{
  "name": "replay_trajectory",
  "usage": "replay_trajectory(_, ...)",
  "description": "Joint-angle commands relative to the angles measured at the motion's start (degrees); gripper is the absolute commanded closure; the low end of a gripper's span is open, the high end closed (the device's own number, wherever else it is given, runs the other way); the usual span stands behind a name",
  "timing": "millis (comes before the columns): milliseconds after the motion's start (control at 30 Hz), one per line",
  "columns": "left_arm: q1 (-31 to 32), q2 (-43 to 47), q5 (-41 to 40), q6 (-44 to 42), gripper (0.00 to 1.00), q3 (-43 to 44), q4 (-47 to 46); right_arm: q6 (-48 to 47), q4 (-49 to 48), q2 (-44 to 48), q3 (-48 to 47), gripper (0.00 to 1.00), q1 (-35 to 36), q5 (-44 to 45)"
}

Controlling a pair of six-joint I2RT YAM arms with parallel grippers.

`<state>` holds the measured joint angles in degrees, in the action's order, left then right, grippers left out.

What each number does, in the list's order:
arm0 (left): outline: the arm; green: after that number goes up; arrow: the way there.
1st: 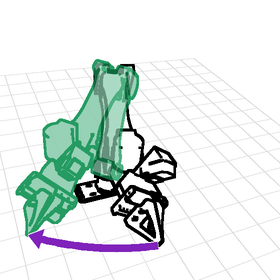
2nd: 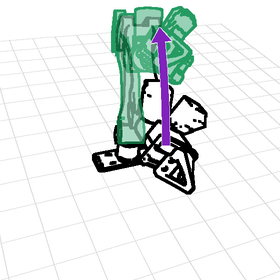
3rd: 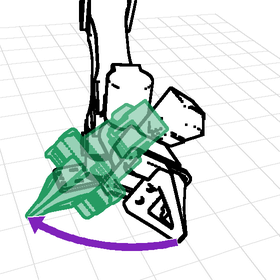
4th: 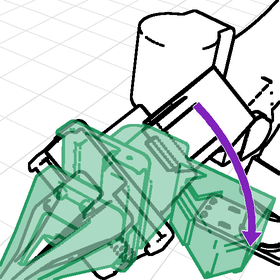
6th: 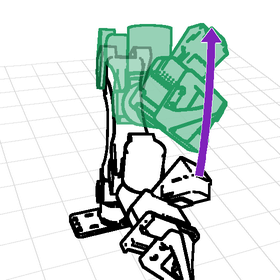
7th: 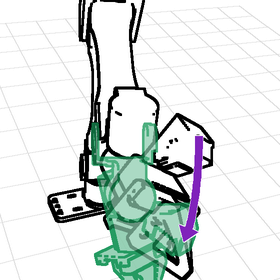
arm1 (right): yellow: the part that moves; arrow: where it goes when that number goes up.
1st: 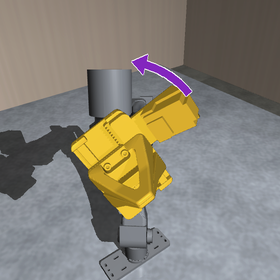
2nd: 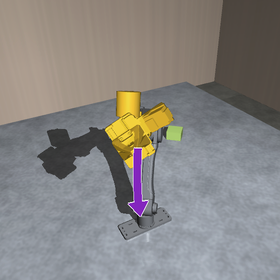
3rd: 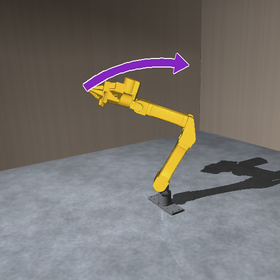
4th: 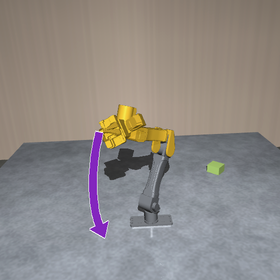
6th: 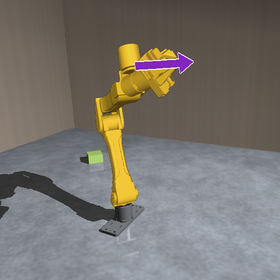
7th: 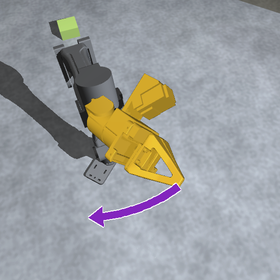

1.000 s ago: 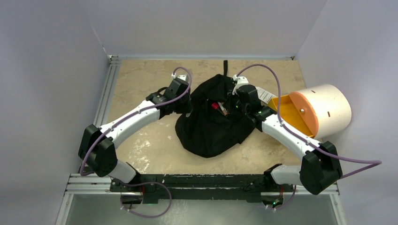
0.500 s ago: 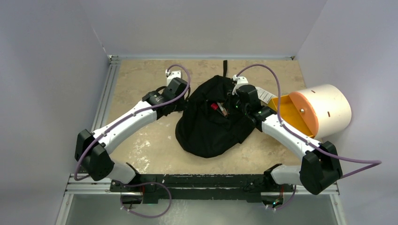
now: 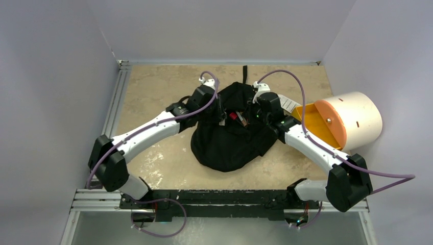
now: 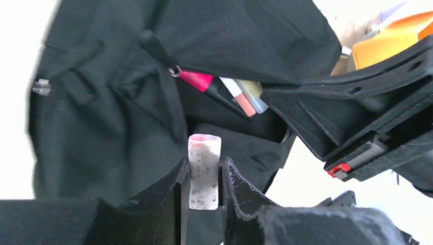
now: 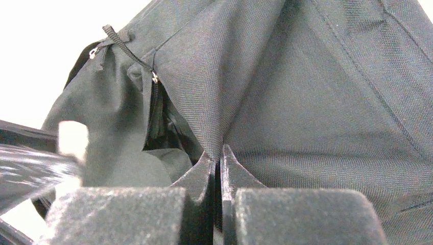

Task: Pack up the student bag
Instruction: Place the stationery in the student bag.

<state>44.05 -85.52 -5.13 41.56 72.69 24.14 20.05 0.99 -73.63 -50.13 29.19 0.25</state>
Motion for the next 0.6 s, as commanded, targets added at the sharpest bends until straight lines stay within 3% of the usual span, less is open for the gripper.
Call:
replay_trajectory(0, 1.10, -4.23, 7.97, 2.60, 1.00, -0.65, -8.91, 1.48, -2.84, 1.03, -1.06, 1.00, 0.56, -3.11)
replay_trajectory(233, 2.22, -10.01, 11.33, 3.17, 1.00, 1.14, -13.41, 1.73, -2.96, 0.84, -0.88, 1.00, 0.46, -3.37)
replay_trajectory(567, 2.25, -17.23, 9.80, 2.72, 1.00, 7.88, -13.39, 1.87, -2.99, 1.41, -0.20, 1.00, 0.47, -3.29)
